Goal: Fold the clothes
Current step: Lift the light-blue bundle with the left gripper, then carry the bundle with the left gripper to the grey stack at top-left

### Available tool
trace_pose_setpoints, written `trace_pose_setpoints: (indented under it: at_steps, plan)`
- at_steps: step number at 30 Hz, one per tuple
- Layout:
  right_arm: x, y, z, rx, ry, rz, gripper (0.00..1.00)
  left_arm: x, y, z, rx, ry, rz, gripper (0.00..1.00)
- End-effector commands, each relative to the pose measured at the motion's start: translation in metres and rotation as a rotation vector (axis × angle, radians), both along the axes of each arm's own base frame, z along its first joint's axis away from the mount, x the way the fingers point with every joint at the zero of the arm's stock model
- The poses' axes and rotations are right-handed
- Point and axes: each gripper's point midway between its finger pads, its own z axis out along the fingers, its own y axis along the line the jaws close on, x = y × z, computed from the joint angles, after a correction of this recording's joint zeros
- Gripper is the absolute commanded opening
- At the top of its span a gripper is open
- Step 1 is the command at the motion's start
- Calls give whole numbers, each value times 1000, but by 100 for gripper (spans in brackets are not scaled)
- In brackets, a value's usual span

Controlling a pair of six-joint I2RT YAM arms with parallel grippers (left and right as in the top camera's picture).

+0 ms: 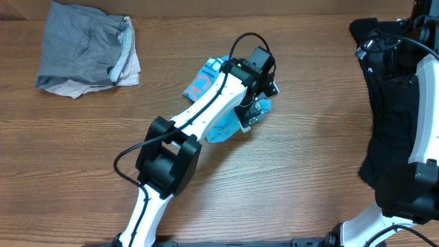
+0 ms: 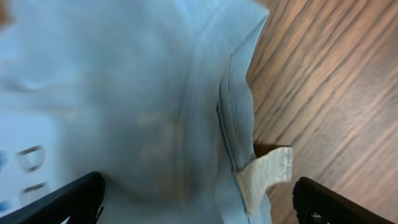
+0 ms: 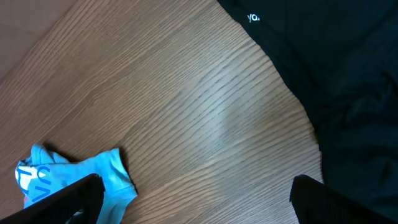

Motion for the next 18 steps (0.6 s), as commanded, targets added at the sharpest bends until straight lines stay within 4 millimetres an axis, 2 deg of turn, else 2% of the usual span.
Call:
trace_pose_setpoints:
  at_steps: [1, 7, 10, 11, 12, 13, 14, 15, 18]
  plan:
    - [1, -2, -2, -11, 3, 2, 100, -1, 7, -34, 61, 41, -23, 97]
    - [1, -2, -2, -12, 0, 2, 100, 17, 21, -71, 162, -17, 71, 92]
    - [1, -3, -2, -12, -1, 2, 100, 37, 45, -87, 265, -127, 237, 80]
    - [2, -2, -2, -12, -2, 2, 100, 43, 53, -89, 288, -163, 289, 70]
    - [2, -2, -1, -13, -2, 2, 100, 50, 62, -91, 310, -206, 361, 45]
    - [2, -3, -1, -13, -4, 2, 100, 53, 66, -93, 316, -220, 394, 26]
    - [2, -3, -1, -13, -4, 2, 100, 55, 69, -93, 315, -229, 416, 18]
    - [3, -3, -1, -14, -6, 2, 100, 58, 73, -92, 313, -244, 461, 4]
    - [4, -3, -1, -15, -11, 2, 100, 67, 81, -81, 299, -282, 542, 4]
